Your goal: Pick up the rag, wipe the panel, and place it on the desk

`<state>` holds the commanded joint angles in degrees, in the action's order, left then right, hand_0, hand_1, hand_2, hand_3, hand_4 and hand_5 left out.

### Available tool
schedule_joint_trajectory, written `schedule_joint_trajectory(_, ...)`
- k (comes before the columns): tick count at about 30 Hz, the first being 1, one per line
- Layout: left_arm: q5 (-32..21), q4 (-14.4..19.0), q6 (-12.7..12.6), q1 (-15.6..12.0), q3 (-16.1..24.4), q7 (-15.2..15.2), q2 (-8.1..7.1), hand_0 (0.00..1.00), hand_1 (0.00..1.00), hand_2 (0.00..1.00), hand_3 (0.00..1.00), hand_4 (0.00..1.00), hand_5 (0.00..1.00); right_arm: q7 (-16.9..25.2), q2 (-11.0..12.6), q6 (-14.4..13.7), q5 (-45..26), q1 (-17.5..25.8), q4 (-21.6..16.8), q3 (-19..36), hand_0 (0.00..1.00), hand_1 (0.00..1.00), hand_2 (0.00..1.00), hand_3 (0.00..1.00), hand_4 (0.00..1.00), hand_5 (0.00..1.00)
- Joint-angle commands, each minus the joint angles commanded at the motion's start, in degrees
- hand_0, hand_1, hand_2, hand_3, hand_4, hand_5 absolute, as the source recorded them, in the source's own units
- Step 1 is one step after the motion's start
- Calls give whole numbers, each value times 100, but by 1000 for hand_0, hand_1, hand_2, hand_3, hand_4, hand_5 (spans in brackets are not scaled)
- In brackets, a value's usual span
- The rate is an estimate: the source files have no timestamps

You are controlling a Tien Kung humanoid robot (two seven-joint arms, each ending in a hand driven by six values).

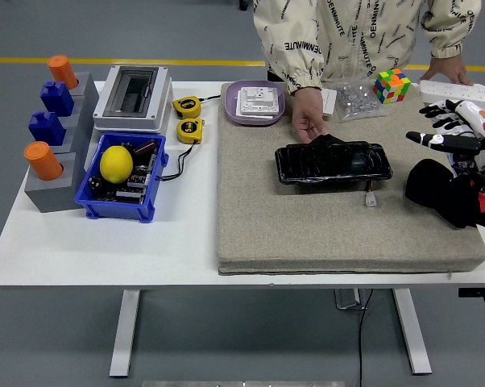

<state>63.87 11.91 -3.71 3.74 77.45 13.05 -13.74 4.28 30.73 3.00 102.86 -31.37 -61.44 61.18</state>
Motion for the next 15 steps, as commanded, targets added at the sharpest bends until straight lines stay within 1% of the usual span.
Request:
schedule_joint_trajectory(2,1,3,0,4,1,0,1,633,658,683,573,614,509,10,17,-10,261,-22,8,-50,743,706,780,789,998,649)
schedule_joint_trajectory(7,-1,14,0,18,1,-3,3,633,658,683,573,614,509,30,89,-52,1401,-119,82,-279,742,707,783,793,998,649)
schedule_joint_trajectory(10,-5,15,0,19,-2,-3,7,633,658,683,573,614,509,36,128,-49,1950,-154,145,-381,742,707,783,793,998,649)
schedule_joint_trajectory(12,-3,12,0,15,2,-3,10,633,658,683,573,614,509,29,145,-35,2163,-161,201,-417,742,707,783,793,998,649)
schedule_joint_trajectory(15,3,7,1,6,14,-2,15,633,658,684,573,614,509,24,155,-6,2269,-157,330,-433,744,712,787,799,998,645)
